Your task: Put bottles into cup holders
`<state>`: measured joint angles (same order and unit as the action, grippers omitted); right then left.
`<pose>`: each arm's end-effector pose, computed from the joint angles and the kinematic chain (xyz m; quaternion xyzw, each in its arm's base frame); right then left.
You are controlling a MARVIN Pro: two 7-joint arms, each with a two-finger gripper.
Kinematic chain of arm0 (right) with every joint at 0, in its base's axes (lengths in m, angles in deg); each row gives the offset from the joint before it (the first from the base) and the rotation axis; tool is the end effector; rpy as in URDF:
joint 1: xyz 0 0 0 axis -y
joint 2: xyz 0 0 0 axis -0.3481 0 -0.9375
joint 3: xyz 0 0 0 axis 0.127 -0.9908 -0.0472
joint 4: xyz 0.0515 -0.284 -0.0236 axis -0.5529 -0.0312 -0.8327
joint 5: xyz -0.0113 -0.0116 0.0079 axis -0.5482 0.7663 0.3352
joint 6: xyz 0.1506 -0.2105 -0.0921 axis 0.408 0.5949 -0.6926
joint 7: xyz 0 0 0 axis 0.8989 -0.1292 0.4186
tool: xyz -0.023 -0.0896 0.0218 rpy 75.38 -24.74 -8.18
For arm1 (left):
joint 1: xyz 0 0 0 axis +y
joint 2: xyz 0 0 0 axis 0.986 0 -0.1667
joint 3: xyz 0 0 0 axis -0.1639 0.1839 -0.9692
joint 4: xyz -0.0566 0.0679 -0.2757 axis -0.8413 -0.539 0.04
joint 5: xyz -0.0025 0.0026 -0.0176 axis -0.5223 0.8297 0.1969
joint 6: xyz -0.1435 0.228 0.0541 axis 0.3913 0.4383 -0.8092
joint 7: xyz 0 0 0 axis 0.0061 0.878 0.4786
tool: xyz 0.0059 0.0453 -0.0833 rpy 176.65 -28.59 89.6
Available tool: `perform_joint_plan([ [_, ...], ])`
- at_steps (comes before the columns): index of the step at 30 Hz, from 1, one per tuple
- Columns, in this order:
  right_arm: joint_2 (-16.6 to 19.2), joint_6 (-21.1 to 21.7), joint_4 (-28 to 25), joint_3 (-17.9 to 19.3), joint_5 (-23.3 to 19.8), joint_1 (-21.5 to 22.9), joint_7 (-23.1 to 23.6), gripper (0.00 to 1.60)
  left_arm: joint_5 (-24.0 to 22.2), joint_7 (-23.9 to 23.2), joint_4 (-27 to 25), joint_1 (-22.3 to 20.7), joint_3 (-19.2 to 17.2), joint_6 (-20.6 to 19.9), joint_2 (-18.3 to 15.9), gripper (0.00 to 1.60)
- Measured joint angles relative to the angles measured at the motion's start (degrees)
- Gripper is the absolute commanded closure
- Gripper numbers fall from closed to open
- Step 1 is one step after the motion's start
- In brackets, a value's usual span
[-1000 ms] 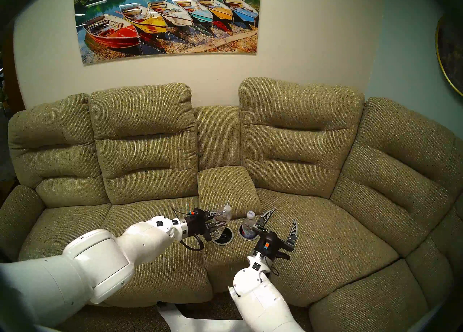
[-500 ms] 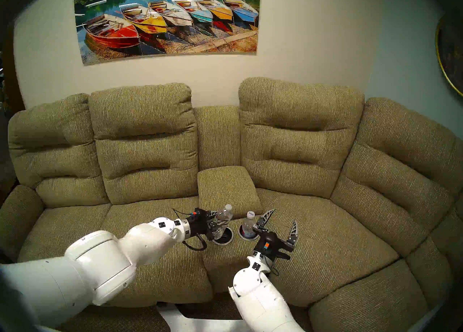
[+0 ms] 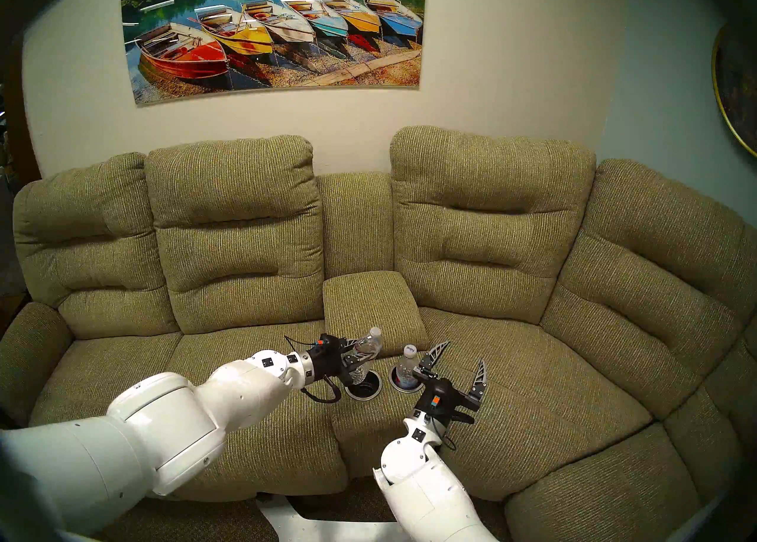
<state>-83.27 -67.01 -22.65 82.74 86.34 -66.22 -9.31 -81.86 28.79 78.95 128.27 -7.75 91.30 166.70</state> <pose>0.3203 0.0387 -0.4204 0.5761 -0.1836 0.7626 0.2297 0.4484 -0.0809 -0.4234 0.6757 -0.4028 0.5544 0.2716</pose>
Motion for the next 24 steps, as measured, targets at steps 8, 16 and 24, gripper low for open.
perform_joint_plan([
  [8, 0.0, 0.0, 0.0, -0.1, 0.1, 0.0, 0.0, 0.00, 0.2, -1.7, -0.1, -1.0, 0.2, 0.0, 0.0, 1.60],
  [16, 0.0, -0.1, 0.0, -0.1, 0.1, 0.0, 0.0, 0.00, 0.4, -2.8, 0.0, -1.1, 0.5, 0.0, 0.2, 1.60],
  [24, 0.0, -0.2, 0.0, -0.2, 0.2, 0.0, 0.0, 0.00, 0.6, -3.7, 0.0, -1.1, 0.9, 0.0, 0.4, 1.60],
])
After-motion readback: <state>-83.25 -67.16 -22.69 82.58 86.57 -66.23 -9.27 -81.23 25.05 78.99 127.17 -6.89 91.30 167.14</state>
